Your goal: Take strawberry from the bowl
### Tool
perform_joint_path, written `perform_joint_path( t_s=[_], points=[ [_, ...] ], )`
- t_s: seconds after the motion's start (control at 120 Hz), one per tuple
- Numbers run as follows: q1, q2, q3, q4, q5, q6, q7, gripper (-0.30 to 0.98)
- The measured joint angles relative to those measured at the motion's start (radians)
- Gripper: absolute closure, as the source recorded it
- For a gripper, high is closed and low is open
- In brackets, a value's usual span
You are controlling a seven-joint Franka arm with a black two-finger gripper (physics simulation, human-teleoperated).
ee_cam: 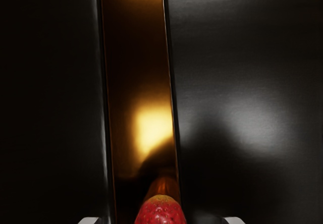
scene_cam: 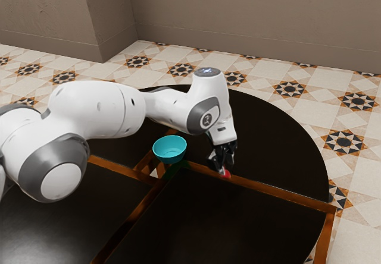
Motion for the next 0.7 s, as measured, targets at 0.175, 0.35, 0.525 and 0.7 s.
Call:
perform_joint_path(
  t_s=[0.175,0.35,0.525,0.7],
  points=[
    [-0.002,-0.007,0.0,0.0,-0.001,-0.008,-0.004,0.17],
    [0.004,-0.187,0.012,-0.059,0.011,-0.042,-0.079,0.08],
    [0.13,-0.454,0.084,-0.117,0.041,-0.251,-0.359,0.03],
    [0.171,-0.451,0.139,-0.093,0.075,-0.407,-0.606,0.01]
  ],
)
